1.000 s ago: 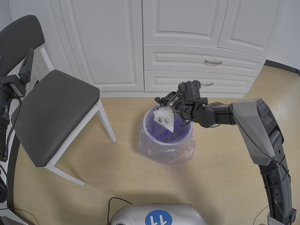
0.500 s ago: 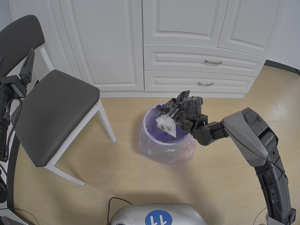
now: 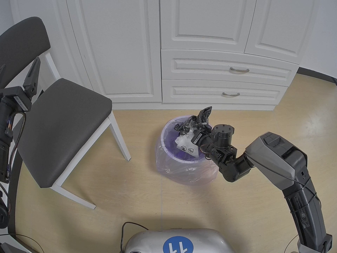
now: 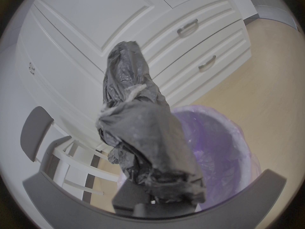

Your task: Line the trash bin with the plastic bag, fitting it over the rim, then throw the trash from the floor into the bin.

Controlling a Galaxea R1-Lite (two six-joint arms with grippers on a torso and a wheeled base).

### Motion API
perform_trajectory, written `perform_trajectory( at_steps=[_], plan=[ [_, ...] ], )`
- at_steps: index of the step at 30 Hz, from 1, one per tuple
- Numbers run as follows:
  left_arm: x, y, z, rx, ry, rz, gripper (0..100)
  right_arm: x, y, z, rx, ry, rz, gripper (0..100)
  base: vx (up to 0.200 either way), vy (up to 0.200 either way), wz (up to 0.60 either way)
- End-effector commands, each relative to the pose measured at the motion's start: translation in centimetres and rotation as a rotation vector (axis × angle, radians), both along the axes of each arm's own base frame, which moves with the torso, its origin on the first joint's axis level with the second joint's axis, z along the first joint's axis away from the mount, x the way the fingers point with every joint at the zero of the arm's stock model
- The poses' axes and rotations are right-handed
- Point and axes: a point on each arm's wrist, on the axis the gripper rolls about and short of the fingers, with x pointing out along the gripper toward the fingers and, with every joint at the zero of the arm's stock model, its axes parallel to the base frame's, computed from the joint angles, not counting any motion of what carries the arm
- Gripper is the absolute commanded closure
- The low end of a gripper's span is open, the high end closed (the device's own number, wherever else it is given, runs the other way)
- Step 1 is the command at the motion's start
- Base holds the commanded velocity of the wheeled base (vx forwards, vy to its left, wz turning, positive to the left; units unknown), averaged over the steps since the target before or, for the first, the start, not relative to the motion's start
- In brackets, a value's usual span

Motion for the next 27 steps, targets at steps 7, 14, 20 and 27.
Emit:
perform_trajectory(
  at_steps=[7, 14, 20, 27],
  plan=[
    [0.1, -0.1, -0.1, 0.002, 0.007, -0.001, 0, 0.2, 0.0, -2.4, -0.020, 0.030, -0.004, 100, 0.000, 0.000, 0.00],
    [0.1, -0.1, -0.2, 0.003, 0.009, -0.001, 0, 0.4, 0.1, -2.8, -0.037, 0.010, -0.009, 0, 0.000, 0.000, 0.00],
    [0.2, -0.1, -0.2, 0.003, 0.010, -0.001, 0, 0.4, 0.1, -2.7, -0.036, 0.007, -0.011, 0, 0.000, 0.000, 0.00],
    [0.1, -0.1, -0.1, 0.001, 0.007, 0.000, 0, 0.4, 0.1, -2.6, -0.034, 0.004, -0.011, 0, 0.000, 0.000, 0.00]
  ],
)
